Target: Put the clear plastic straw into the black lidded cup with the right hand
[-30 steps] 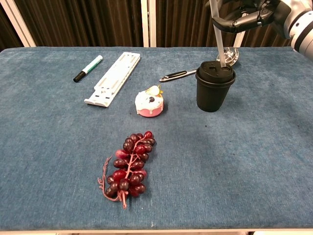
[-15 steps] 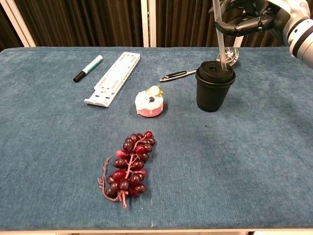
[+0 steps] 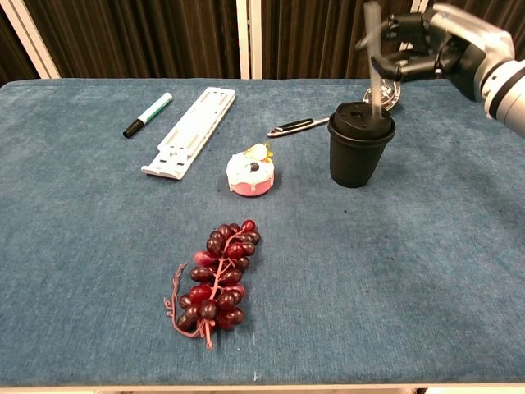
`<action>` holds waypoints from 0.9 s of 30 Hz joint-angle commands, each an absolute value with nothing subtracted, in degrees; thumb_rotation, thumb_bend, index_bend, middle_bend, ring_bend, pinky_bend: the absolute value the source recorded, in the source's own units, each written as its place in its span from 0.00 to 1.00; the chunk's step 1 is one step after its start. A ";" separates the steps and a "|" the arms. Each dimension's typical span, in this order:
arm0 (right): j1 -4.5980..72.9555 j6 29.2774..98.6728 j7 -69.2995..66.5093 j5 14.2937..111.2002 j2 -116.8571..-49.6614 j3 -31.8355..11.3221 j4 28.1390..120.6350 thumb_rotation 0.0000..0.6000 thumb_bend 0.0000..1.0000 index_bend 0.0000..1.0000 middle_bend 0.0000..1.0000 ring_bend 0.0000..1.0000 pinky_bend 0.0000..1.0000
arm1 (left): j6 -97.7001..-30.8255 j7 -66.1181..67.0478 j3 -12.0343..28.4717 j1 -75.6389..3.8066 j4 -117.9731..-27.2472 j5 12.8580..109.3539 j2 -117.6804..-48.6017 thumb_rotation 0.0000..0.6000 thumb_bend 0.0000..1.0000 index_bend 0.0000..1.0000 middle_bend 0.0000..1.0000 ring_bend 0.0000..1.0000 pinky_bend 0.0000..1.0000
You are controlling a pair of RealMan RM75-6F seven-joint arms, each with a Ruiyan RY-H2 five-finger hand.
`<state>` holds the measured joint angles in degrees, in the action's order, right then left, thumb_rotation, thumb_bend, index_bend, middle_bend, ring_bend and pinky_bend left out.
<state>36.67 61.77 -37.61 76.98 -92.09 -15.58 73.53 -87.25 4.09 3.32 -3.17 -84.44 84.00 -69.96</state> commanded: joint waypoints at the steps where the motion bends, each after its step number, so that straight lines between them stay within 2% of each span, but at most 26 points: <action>1: 36.50 61.87 -38.54 78.45 -91.40 -14.81 73.27 1.00 0.60 0.31 0.31 0.06 0.12 | -87.14 4.10 3.30 -3.20 -84.40 83.93 -69.98 1.00 0.04 0.13 0.14 0.07 0.01; 4: 36.02 63.05 -38.59 79.62 -89.88 -14.66 74.26 1.00 0.60 0.26 0.30 0.05 0.12 | -87.21 4.01 3.33 -3.23 -84.39 84.05 -70.02 1.00 0.04 0.13 0.14 0.07 0.01; 8: 34.77 65.67 -37.54 81.05 -86.35 -14.81 77.08 1.00 0.60 0.25 0.29 0.05 0.12 | -87.12 3.92 3.36 -3.33 -84.34 84.09 -70.05 1.00 0.04 0.13 0.14 0.07 0.01; 14: 30.63 70.89 -27.66 84.21 -76.90 -12.80 82.81 1.00 0.59 0.25 0.29 0.06 0.13 | -87.05 3.59 3.46 -3.43 -84.08 84.03 -70.13 1.00 0.04 0.13 0.14 0.07 0.01; 17: 27.30 72.60 -15.79 84.11 -70.82 -10.47 86.88 1.00 0.45 0.15 0.25 0.06 0.14 | -87.02 3.41 3.50 -3.47 -84.04 84.01 -70.19 1.00 0.04 0.13 0.14 0.07 0.01; 19: 24.26 75.06 -7.87 82.81 -67.40 -9.32 90.78 1.00 0.39 0.10 0.22 0.04 0.14 | -86.96 3.37 3.50 -3.53 -83.90 84.04 -70.33 1.00 0.04 0.13 0.14 0.07 0.01; 23: 18.76 79.52 -2.86 81.35 -62.97 -7.06 97.45 1.00 0.39 0.07 0.19 0.02 0.13 | -86.74 3.30 3.54 -3.75 -83.84 84.09 -70.58 1.00 0.04 0.13 0.14 0.07 0.01; 27: 14.72 81.70 -1.93 81.85 -60.27 -4.16 100.04 1.00 0.39 0.05 0.17 0.00 0.11 | -86.88 3.13 3.76 -3.92 -83.78 84.16 -70.81 1.00 0.04 0.13 0.14 0.07 0.01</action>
<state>17.76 79.27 -3.47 82.07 -62.81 -6.59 97.66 -86.87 3.15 3.75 -3.91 -83.79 84.16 -70.80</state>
